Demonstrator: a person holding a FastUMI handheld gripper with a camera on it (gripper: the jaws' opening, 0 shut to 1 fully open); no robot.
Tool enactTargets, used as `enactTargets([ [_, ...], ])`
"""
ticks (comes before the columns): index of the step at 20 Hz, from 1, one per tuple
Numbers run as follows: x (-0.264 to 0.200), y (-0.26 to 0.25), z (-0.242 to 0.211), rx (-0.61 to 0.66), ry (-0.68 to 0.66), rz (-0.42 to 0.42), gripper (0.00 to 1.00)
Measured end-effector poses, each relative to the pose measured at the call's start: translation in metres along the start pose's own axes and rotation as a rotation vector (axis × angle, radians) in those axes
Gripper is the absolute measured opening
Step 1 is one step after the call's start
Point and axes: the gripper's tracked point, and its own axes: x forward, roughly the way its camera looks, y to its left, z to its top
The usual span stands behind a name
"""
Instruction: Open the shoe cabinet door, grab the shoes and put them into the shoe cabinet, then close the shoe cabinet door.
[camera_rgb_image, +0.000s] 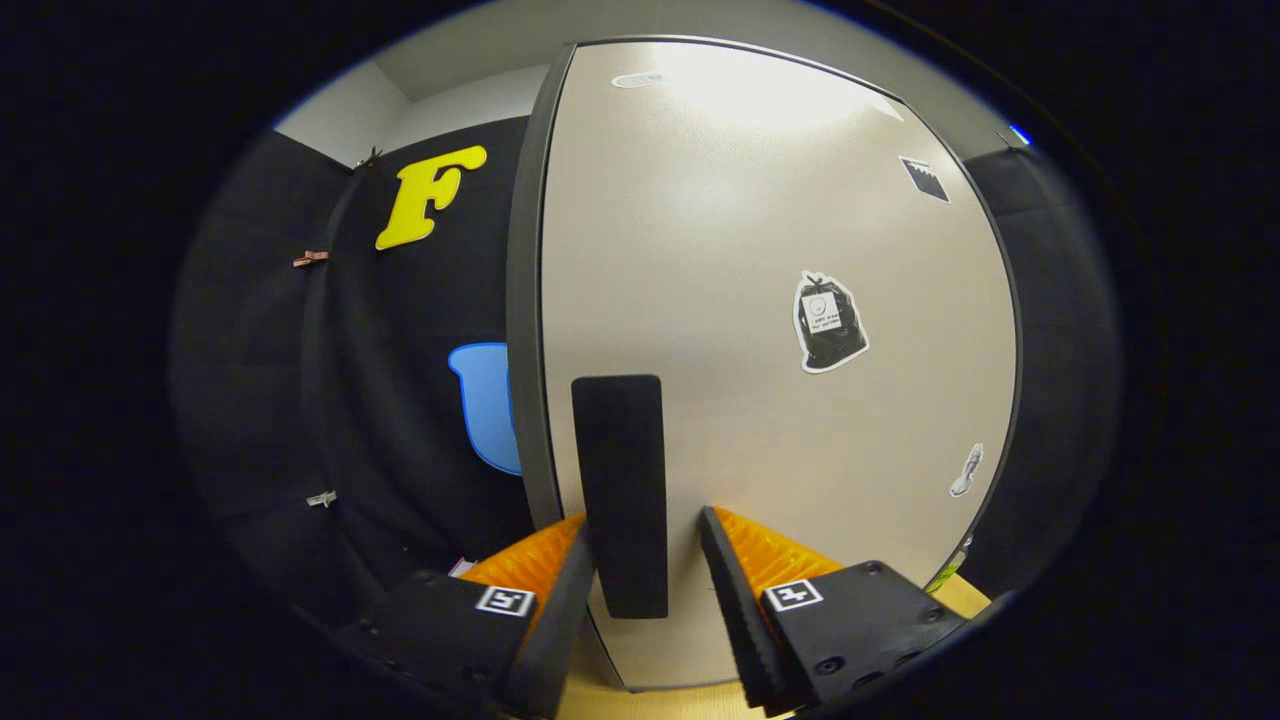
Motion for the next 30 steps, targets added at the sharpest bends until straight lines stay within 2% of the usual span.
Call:
enactTargets([
  [1, -0.001, 0.003, -0.001, -0.010, 0.000, 0.006, 0.54],
  [3, -0.002, 0.003, -0.003, -0.034, 0.011, -0.014, 0.38],
  [6, -0.005, 0.003, -0.004, -0.028, 0.039, -0.018, 0.27],
  [12, -0.038, 0.006, 0.004, -0.008, 0.051, 0.020, 0.27],
  [22, -0.113, -0.026, 0.007, 0.027, 0.068, 0.060, 0.27],
  [30, -0.161, -0.058, 0.009, -0.003, 0.091, 0.161, 0.27],
])
